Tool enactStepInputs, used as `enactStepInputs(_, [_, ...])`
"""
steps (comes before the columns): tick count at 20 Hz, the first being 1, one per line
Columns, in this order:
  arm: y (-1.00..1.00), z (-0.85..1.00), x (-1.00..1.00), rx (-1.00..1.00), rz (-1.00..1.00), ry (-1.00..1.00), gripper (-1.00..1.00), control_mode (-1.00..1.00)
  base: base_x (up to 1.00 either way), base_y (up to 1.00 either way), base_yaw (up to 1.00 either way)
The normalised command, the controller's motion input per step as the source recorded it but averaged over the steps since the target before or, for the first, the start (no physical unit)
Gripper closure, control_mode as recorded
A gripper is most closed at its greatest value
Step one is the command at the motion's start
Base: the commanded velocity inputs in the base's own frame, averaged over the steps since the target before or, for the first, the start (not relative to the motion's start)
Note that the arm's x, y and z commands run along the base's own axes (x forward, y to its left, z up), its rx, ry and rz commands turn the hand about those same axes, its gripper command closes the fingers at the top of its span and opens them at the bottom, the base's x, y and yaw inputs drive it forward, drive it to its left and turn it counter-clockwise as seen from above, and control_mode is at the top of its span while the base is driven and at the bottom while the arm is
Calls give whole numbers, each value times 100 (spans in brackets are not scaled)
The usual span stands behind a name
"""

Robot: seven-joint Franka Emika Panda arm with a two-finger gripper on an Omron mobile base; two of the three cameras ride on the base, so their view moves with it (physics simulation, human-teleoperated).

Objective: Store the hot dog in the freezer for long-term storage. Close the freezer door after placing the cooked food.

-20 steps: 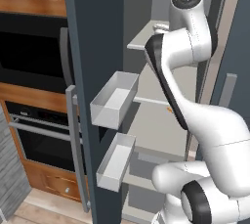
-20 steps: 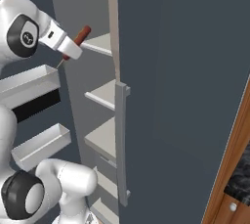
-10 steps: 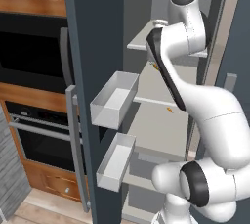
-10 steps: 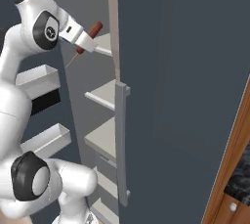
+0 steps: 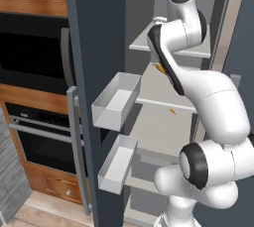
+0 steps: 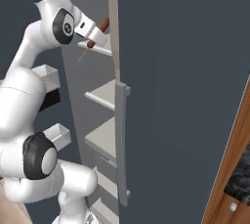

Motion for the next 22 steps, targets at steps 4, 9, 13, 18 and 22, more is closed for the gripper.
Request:
enactStepInputs(4, [-2,0,55,-3,1,0,100,-100,0,0,0])
enactStepInputs(9, [-10,-9,50,0,4,0,100,-100,0,0,0])
enactStepInputs(13, [-26,-29,38,0,6,0,100,-100,0,0,0])
enactStepInputs(18, [-13,-16,43,0,2,3,100,-100,0,0,0])
enactStepInputs(22, [-7,-8,19,0,0,4,100,-100,0,0,0])
